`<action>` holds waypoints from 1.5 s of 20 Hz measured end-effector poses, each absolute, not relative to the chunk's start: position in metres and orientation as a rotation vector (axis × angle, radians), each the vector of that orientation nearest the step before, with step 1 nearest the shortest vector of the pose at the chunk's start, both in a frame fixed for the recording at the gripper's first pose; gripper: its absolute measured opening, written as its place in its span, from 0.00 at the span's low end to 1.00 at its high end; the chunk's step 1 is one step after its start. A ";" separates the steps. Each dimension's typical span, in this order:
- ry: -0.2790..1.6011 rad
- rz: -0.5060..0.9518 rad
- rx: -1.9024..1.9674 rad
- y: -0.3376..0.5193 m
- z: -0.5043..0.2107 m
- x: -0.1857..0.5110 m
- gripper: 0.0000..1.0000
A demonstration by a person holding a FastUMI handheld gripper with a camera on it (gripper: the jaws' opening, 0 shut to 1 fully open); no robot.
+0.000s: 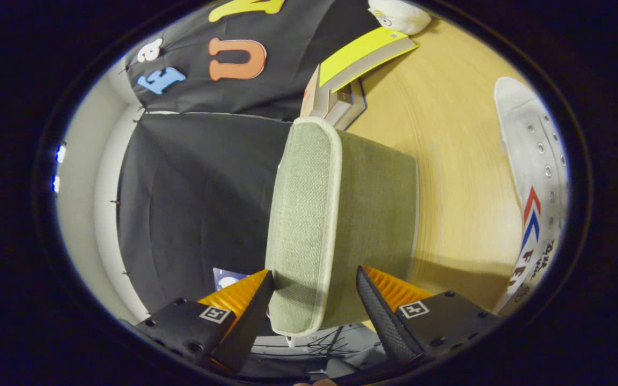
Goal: Open the storage box then place both shoes into the box .Put the left shoe in first, then the right shoe, with the right side of both shoes facing outward in a uniform manner.
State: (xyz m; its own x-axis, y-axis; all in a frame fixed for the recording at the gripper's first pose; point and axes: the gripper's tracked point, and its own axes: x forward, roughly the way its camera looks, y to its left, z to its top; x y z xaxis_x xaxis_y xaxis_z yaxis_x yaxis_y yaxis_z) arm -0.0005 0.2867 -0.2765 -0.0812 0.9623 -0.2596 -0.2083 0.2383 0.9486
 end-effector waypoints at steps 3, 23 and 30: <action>1.239 1.199 0.888 0.291 -0.261 0.008 0.78; 1.042 1.257 0.601 0.370 -0.076 -0.028 0.05; 0.946 1.253 0.383 0.470 -0.053 -0.037 0.14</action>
State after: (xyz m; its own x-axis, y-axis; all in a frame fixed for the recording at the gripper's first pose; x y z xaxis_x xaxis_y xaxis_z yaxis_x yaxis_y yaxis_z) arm -0.0368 0.4696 -0.0531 0.0137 0.9196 -0.3926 -0.6293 0.3131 0.7113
